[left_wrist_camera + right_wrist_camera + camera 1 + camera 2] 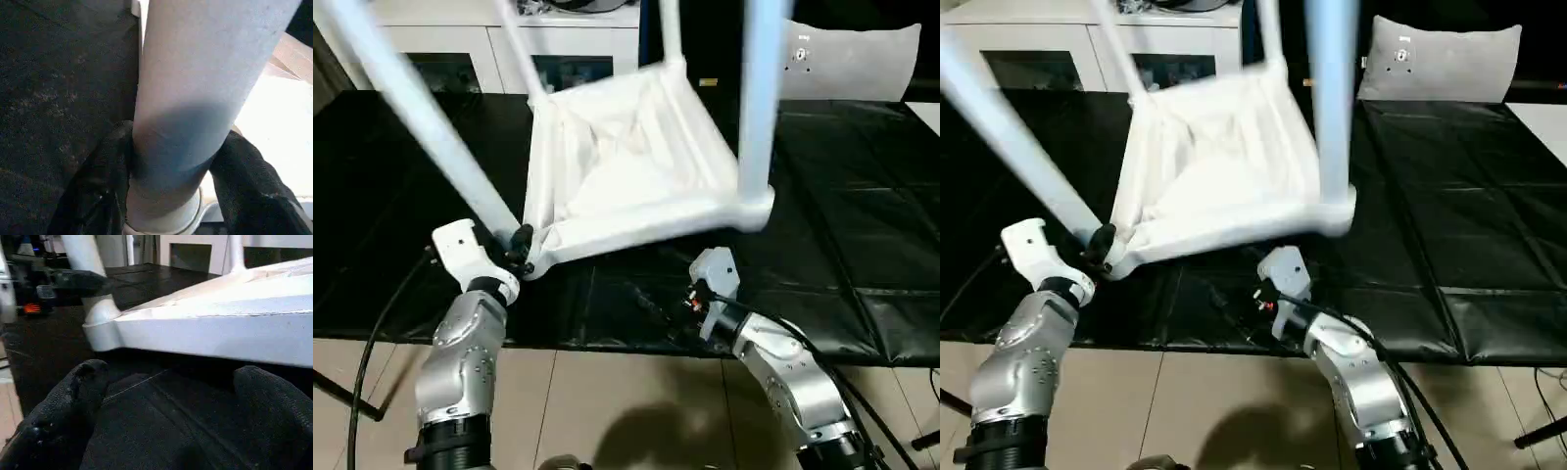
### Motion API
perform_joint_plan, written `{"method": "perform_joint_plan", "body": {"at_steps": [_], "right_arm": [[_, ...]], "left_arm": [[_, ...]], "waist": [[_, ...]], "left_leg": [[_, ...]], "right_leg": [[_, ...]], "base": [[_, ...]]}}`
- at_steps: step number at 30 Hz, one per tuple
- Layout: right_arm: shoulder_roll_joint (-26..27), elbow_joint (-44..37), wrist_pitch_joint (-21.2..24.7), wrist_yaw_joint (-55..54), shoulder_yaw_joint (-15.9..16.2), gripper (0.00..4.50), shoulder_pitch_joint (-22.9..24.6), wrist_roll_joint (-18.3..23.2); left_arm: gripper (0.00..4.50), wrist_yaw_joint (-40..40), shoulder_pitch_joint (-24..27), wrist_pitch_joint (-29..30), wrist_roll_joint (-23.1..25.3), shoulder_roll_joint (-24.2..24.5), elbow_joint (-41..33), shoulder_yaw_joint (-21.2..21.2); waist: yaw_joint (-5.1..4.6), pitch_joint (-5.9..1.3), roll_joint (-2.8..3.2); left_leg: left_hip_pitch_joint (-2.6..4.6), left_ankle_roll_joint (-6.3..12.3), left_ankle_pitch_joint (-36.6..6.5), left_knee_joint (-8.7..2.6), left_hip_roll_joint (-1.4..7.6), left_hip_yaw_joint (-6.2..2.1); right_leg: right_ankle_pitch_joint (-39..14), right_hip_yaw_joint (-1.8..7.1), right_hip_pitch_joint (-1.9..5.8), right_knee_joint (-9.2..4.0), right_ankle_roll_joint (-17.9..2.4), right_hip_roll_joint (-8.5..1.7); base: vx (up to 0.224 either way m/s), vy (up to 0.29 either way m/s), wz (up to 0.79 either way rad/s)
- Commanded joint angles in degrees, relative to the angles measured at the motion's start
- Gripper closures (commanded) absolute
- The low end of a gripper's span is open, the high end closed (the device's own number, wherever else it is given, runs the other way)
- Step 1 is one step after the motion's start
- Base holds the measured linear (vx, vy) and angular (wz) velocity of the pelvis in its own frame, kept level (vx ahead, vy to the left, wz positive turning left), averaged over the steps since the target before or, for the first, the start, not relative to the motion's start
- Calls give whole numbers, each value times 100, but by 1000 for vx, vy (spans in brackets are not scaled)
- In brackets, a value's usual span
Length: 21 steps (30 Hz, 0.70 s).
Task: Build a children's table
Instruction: Flip table
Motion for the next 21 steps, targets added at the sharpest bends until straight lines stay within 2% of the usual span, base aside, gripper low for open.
{"method": "perform_joint_plan", "body": {"at_steps": [1,2,3,5,7,9,11,15,17,21], "right_arm": [[34,57,98,-153,-154,0,-33,6],[34,57,98,-153,-154,0,-33,6],[127,204,208,-353,-301,0,-118,70],[240,334,289,-508,-457,0,-200,182],[312,348,282,-516,-541,0,-223,314],[342,347,271,-525,-575,0,-229,371],[441,373,172,-535,-707,0,-276,542],[627,469,66,-563,-936,0,-407,760],[716,544,-16,-556,-1024,0,-500,873],[876,585,-49,-484,-1155,0,-630,1160]], "left_arm": [[247,-203,241,606,-472,-206,158,-205],[247,-203,241,606,-472,-206,158,-205],[247,-190,261,787,-697,-305,48,-160],[247,-102,233,1077,-1110,-473,-86,-3],[247,-61,216,1282,-1343,-542,-172,77],[247,-80,225,1363,-1358,-534,-217,62],[247,-212,280,1500,-1195,-446,-330,-119],[247,-312,310,1656,-1146,-390,-451,-277],[247,-299,307,1710,-1137,-378,-482,-318],[247,-298,316,1723,-1161,-311,-492,-400]], "waist": [[-15,-275,-83],[-11,-288,-81],[-8,-293,-89],[-9,-296,-91],[10,-299,-81],[29,-299,-79],[31,-296,-55],[32,-294,-47],[27,-307,-62],[43,-323,-52]], "left_leg": [[-7,245,-1120,-540,459,-198],[-1,291,-990,-527,457,-193],[-3,310,-926,-521,456,-188],[-15,336,-867,-512,445,-178],[-19,389,-796,-498,435,-168],[-37,427,-762,-490,432,-165],[-29,398,-855,-504,441,-171],[-13,351,-934,-524,450,-177],[-23,344,-840,-519,449,-178],[-31,460,-560,-492,444,-171]], "right_leg": [[-1577,342,190,-479,-1038,-467],[-1385,343,190,-464,-1067,-457],[-1281,345,193,-450,-1094,-456],[-1235,339,210,-428,-1212,-468],[-1237,336,205,-438,-1217,-466],[-1270,329,204,-440,-1183,-463],[-1400,326,193,-454,-1112,-454],[-1459,326,181,-467,-1029,-443],[-1261,326,195,-440,-1072,-450],[-888,324,204,-399,-1149,-445]], "base": [[0,0,0],[0,0,0],[0,0,0],[0,0,0],[0,0,0],[0,0,0],[0,0,0],[0,0,0],[0,0,0],[0,0,0]]}}
